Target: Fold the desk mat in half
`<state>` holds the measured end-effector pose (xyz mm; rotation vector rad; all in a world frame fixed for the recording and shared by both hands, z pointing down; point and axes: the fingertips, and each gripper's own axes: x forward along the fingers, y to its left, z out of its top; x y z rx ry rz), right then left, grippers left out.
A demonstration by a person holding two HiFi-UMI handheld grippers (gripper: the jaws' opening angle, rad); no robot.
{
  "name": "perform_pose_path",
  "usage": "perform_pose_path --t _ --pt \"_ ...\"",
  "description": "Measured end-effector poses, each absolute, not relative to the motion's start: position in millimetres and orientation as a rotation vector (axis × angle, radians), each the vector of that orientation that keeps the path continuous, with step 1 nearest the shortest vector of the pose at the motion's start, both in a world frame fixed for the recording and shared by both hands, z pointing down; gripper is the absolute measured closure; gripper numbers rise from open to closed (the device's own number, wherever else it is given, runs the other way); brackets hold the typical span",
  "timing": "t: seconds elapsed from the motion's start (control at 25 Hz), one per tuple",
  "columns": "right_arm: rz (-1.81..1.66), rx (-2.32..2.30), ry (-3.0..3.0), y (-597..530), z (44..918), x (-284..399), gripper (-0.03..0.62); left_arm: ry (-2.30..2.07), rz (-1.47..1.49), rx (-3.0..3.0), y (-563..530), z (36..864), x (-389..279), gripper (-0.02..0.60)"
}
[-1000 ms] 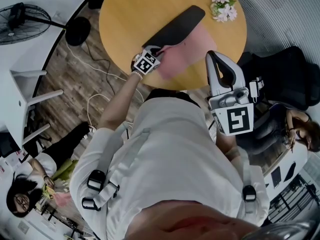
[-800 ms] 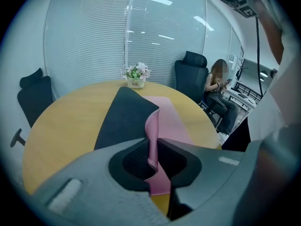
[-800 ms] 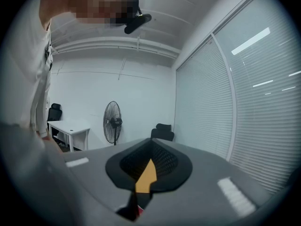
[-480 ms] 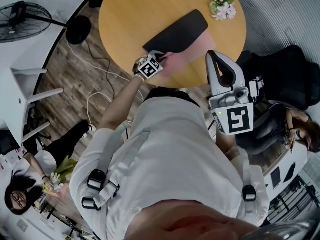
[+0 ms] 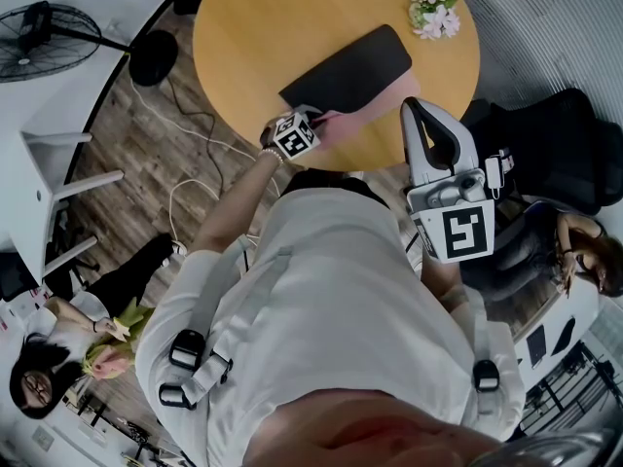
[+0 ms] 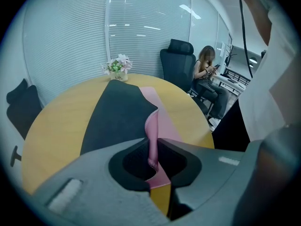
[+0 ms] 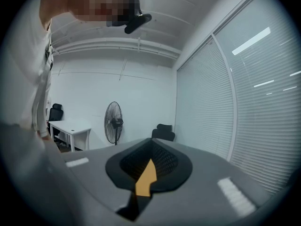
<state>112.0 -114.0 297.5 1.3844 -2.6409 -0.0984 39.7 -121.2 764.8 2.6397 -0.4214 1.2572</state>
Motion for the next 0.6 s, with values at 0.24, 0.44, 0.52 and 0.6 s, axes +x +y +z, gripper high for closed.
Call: perform_pose_path --t 0.24,0.44,0.52,0.6 --pt "-0.107 1.37 -2.647 -114.2 298.7 109.8 0.589 -0.369 1.323 2.672 -110.3 772.3 40.9 0.532" --pt "-0.113 1.359 -2.651 -114.7 296.6 107.4 0.589 -0.331 1.364 2.688 -102.2 775.6 42.9 0.532" --pt "-0.111 1.358 -2.651 -114.5 295.4 106.8 0.589 -0.32 1.382 2.69 -97.8 777.4 42.9 0.532" --pt "-0.112 1.362 -2.652 -115.1 293.1 106.9 0.589 -0.322 1.394 2.686 -96.8 779.5 42.3 0.531"
